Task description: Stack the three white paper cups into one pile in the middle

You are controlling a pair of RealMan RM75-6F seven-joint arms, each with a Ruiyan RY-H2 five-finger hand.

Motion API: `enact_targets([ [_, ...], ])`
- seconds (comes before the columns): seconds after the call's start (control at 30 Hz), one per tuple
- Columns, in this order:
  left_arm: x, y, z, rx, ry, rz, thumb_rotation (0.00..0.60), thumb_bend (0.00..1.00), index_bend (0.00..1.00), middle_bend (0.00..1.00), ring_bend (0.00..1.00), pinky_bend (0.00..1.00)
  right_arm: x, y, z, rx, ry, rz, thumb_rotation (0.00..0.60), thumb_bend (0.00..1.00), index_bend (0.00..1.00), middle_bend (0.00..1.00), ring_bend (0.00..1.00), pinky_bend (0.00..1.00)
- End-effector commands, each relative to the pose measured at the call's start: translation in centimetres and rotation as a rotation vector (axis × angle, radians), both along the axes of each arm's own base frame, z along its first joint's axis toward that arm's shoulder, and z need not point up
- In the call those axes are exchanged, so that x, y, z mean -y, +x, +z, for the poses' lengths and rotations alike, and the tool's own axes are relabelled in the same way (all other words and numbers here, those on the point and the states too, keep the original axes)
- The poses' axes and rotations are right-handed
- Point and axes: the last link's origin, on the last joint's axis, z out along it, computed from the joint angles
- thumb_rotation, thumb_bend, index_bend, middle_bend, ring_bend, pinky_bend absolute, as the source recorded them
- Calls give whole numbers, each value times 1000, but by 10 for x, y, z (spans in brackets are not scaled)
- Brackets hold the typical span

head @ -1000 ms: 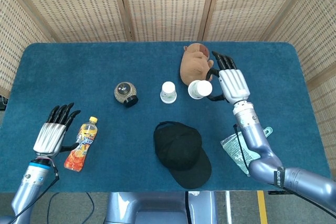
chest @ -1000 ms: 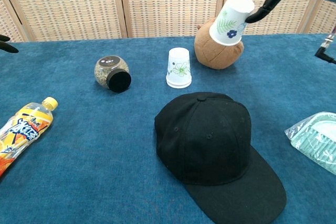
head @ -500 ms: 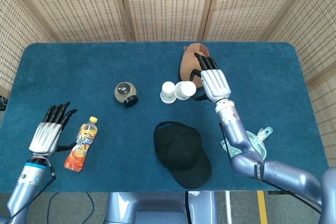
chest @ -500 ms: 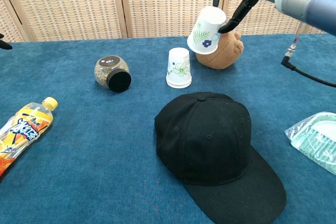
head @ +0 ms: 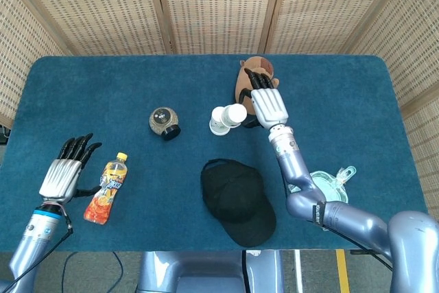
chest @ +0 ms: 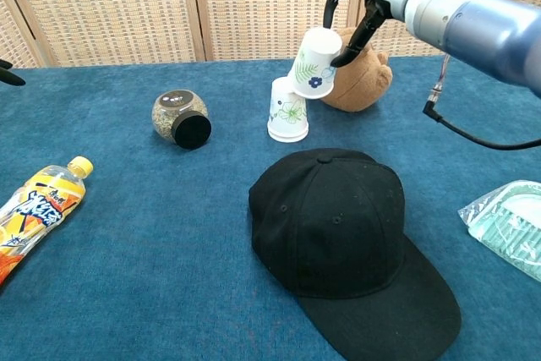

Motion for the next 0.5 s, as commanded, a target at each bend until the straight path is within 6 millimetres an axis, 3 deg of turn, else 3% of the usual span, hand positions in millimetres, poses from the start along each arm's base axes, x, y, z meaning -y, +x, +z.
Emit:
enact_targets([
  [0.03,0,1,-1,2,-10,-2,600,65,137,0,0,0,2,2,-5,1,8,0,600,214,530,47,32,0],
  [0.5,-2,-2,-2,-4,-9,8,600,65,137,0,0,0,12,15,-27,-6,38,11,600,214,528,46,35,0],
])
